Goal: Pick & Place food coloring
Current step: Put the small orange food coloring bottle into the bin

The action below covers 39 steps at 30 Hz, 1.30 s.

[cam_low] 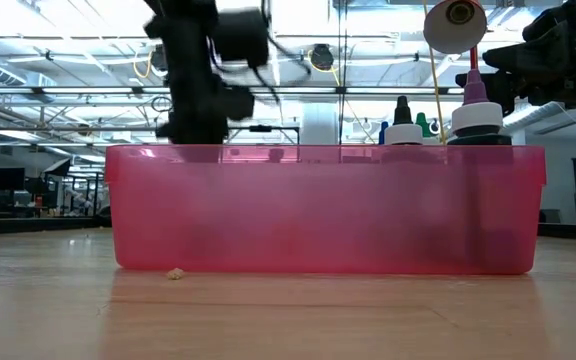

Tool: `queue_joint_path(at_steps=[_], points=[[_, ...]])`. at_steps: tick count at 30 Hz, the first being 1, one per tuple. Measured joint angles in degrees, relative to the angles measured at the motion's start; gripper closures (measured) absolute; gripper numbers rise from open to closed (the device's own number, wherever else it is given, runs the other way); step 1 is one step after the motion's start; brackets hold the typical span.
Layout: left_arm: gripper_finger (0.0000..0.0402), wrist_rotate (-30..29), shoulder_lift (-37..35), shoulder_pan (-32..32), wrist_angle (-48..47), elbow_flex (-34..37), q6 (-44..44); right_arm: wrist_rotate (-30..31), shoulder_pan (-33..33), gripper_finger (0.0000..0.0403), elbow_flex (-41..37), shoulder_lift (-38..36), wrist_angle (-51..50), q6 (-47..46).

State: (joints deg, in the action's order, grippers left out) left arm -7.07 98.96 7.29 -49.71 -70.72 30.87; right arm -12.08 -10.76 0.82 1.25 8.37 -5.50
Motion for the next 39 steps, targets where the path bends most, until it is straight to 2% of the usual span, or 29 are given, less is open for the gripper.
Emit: queue_joint_path(at_steps=[6,10,16,20,28,39], points=[[0.034,1.6,-7.5,-6.3,0.2,0.0,5.6,0.0,0.0,0.0165,0.0,0.1,0.0,0.0],[0.034,0.2,-10.1,-11.8,1.4,0.0,10.8,0.0,0.0,0.0165,0.0,0.1,0.0,0.0],[0.034,-2.3,-9.3,-20.3,9.0,0.0,11.7,0.0,0.0,0.0165,0.0,0.1,0.0,0.0],[0.034,-3.1,-7.1,-23.5,15.0,0.0,10.7,0.0,0.0,0.0165,0.0,0.1,0.0,0.0],[0.034,-0.1,0.3,-23.4,18.7,-0.1,6.5,0.0,0.0,0.0165,0.0,0.1,0.0,0.0],[0.034,1.6,7.5,-20.3,20.3,-0.1,6.1,0.0,0.0,0.0165,0.0,0.1,0.0,0.0]])
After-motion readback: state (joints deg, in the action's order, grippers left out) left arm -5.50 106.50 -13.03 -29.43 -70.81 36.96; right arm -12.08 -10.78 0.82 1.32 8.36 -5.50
